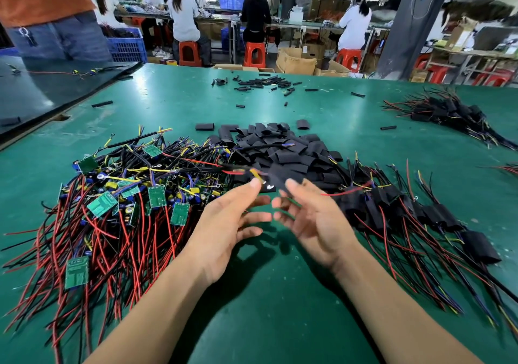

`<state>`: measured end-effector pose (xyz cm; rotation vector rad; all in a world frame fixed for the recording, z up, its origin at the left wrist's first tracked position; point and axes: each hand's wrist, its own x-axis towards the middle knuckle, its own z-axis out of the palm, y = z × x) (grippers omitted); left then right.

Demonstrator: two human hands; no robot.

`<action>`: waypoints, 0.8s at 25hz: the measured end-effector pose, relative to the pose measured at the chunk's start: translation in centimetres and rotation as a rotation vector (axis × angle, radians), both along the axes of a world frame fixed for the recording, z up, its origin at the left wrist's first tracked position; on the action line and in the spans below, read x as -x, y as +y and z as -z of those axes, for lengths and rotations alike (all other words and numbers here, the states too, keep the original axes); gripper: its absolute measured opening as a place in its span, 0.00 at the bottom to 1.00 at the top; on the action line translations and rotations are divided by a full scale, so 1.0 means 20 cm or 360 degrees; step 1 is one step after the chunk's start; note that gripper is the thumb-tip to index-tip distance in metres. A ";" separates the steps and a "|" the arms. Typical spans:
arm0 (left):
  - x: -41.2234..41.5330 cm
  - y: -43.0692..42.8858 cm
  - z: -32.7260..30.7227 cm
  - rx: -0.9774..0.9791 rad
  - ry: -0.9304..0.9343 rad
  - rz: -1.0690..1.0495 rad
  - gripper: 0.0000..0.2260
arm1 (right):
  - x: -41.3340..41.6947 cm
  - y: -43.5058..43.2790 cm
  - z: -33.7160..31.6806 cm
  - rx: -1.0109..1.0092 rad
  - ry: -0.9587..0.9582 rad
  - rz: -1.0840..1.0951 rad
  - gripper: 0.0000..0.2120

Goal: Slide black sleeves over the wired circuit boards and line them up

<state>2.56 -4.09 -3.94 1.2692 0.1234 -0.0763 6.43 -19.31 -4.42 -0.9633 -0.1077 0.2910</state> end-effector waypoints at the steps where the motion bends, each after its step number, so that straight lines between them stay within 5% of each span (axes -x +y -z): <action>1: 0.00 0.00 0.00 0.0016 -0.0045 -0.0015 0.24 | 0.01 0.02 0.02 0.0108 -0.0079 -0.0078 0.05; 6: -0.01 0.03 0.00 0.0081 -0.0127 -0.0166 0.05 | 0.03 0.03 0.03 0.0226 -0.0170 -0.0140 0.06; 10: -0.02 0.01 0.01 -0.0036 -0.0312 -0.0368 0.07 | 0.03 0.04 0.03 0.0182 -0.0126 -0.0136 0.03; 20: -0.03 0.03 0.03 -0.0146 -0.0330 -0.0448 0.04 | 0.05 0.05 0.02 0.0160 0.0011 -0.0145 0.15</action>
